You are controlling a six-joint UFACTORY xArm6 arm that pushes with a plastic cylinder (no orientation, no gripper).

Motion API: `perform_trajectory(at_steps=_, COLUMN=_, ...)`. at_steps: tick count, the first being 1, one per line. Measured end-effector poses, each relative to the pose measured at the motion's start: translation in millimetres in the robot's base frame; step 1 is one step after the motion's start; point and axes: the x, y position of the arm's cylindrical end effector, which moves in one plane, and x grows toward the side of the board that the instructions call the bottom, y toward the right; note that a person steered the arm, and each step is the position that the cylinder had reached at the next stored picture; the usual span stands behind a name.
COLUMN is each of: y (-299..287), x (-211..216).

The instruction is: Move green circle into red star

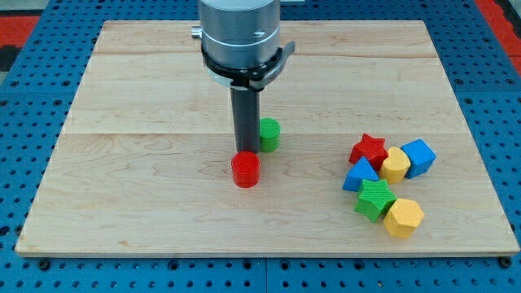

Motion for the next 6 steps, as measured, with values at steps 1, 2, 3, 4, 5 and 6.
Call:
perform_trajectory(at_steps=1, y=-50.1, x=-16.8)
perform_trajectory(at_steps=2, y=-10.8, x=-32.6)
perform_trajectory(at_steps=3, y=66.8, x=-12.2)
perform_trajectory(at_steps=4, y=123.5, x=1.5)
perform_trajectory(at_steps=5, y=97.0, x=-8.1)
perform_trajectory(at_steps=6, y=47.7, x=-14.7)
